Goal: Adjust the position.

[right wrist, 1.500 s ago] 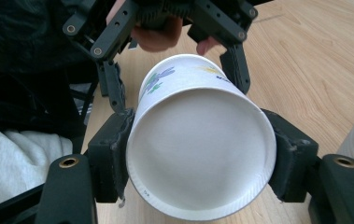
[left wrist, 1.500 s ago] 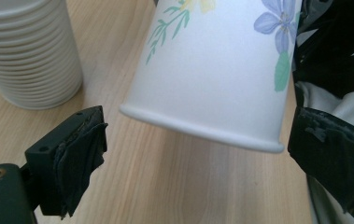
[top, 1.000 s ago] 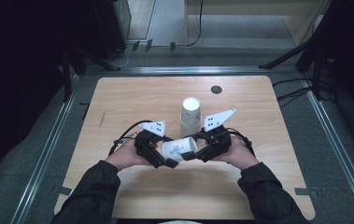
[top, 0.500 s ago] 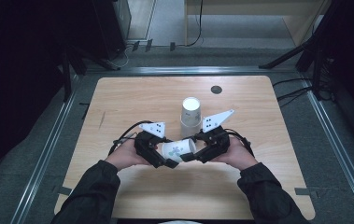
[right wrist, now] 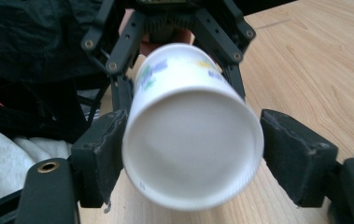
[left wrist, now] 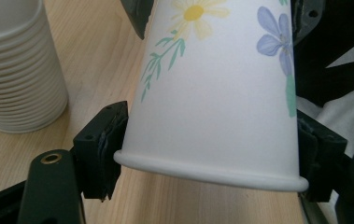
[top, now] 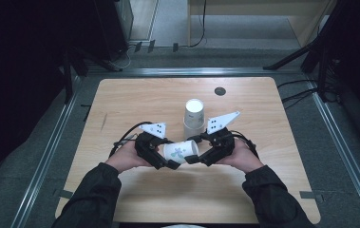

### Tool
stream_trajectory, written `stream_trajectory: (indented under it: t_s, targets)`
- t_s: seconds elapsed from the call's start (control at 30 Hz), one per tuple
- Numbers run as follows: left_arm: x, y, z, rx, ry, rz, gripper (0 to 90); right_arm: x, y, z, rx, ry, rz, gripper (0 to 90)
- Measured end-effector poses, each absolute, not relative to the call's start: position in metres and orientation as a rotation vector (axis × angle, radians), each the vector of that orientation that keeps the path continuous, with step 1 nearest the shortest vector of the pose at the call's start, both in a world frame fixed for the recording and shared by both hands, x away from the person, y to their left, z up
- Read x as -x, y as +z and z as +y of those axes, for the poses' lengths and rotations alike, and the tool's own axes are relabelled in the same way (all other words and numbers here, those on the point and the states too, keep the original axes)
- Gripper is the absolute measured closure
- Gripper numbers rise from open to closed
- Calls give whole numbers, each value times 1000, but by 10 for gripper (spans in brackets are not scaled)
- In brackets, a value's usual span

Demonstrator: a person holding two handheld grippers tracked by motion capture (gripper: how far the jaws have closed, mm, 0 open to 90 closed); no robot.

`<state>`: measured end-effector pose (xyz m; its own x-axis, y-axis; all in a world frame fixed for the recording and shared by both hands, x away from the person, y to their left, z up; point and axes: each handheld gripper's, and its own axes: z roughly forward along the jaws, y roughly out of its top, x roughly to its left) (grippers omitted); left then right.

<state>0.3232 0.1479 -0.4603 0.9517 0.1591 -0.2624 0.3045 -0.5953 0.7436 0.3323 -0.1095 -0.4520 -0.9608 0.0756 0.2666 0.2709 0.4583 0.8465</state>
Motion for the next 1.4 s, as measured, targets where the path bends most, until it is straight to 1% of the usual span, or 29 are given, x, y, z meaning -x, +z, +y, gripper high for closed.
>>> stream_trajectory:
  t_s: [0.13, 0.4, 0.47, 0.77, 1.07, 1.3, 1.4]
  targets:
    - [-327, -455, 154, -2234, -211, 345, 240, -332, -454, -111, 308, -1494, -2545, 247]
    - [-330, -442, 163, -2303, -138, 370, 240, -332, -460, -112, 325, -1440, -2600, 247]
    - [-330, -439, 164, -2317, -137, 370, 240, -332, -461, -111, 320, -1433, -2612, 247]
    - [-329, -435, 159, -2452, -79, 345, 240, -330, -466, -108, 318, -1403, -2648, 248]
    - [-326, -443, 142, -2583, -105, 306, 240, -328, -471, -103, 317, -1372, -2665, 248]
    - [-326, -448, 132, -2643, -150, 320, 240, -326, -475, -96, 295, -1349, -2677, 249]
    - [-325, -450, 128, -2676, -140, 320, 240, -326, -477, -91, 289, -1336, -2677, 250]
